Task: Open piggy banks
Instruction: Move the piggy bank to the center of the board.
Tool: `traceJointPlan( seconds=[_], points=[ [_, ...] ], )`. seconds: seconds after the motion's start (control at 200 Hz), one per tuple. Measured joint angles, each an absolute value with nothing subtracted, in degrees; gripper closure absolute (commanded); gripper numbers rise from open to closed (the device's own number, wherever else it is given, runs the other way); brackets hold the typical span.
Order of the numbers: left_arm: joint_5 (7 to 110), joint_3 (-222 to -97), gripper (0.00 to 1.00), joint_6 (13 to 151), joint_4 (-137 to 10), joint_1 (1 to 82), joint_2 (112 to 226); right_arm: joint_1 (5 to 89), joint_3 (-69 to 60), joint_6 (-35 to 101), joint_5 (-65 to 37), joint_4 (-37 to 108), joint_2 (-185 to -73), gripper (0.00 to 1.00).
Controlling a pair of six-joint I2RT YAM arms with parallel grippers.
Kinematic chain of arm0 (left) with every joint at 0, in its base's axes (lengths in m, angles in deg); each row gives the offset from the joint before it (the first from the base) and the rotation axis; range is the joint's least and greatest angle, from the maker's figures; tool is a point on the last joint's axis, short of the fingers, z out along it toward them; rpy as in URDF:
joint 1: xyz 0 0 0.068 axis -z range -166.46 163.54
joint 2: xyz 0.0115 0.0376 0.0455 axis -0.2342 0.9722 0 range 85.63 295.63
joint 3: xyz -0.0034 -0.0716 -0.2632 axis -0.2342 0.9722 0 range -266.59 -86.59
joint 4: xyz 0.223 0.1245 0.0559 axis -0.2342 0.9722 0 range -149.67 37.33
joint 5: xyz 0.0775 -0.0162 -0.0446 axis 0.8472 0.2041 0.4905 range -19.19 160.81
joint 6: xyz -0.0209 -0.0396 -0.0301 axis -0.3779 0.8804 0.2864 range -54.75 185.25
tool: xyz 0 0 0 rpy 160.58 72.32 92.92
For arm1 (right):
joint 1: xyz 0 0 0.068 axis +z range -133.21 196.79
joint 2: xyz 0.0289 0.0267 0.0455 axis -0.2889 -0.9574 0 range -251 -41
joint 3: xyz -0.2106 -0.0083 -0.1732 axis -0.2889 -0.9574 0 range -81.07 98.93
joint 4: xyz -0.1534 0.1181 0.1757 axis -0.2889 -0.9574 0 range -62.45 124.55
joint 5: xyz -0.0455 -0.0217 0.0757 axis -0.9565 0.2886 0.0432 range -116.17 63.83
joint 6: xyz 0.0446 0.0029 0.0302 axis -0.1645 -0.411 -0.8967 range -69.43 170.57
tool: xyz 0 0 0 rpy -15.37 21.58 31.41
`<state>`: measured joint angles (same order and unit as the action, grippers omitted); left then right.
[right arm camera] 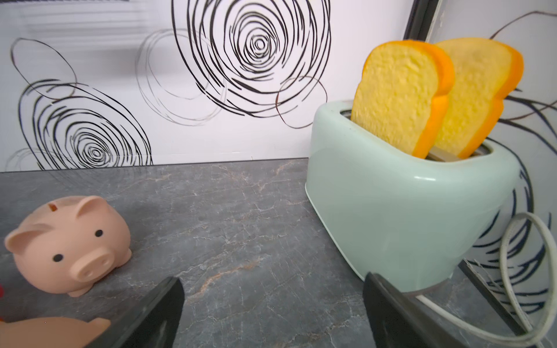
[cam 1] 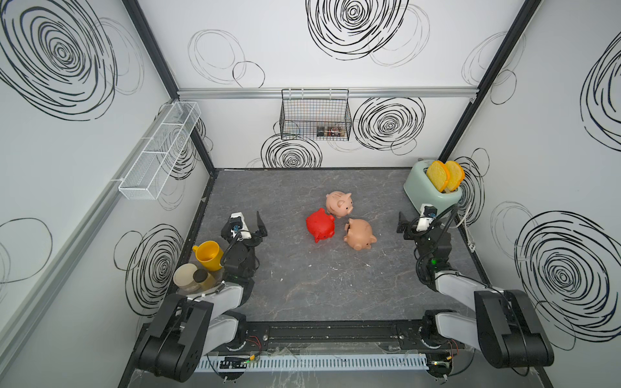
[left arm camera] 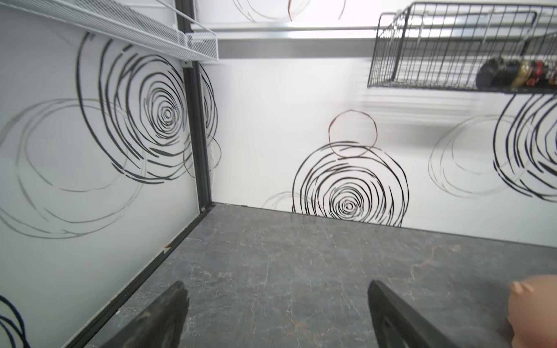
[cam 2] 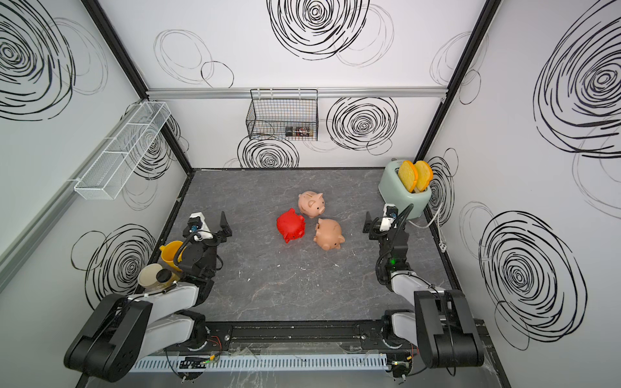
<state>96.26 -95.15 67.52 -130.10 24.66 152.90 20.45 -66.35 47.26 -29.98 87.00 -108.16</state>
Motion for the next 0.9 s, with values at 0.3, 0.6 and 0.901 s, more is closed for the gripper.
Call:
traceJointPlan(
  seconds=[0.3,0.6,0.901],
  points=[
    [101.8,-104.2,0.04,80.9,-113.5,25.3,151.7,20.5,-63.0,37.6,-27.4,80.6,-105.3,0.03],
    [94.4,-107.8,0.04,92.1,-99.2,29.6,150.1,19.4,-51.1,24.9,-25.5,63.0,-110.5,0.03],
    [86.9,-112.7,0.04,96.8,-85.4,43.3,147.3,25.0,-44.3,23.8,-16.4,46.9,-109.4,0.15]
  ],
)
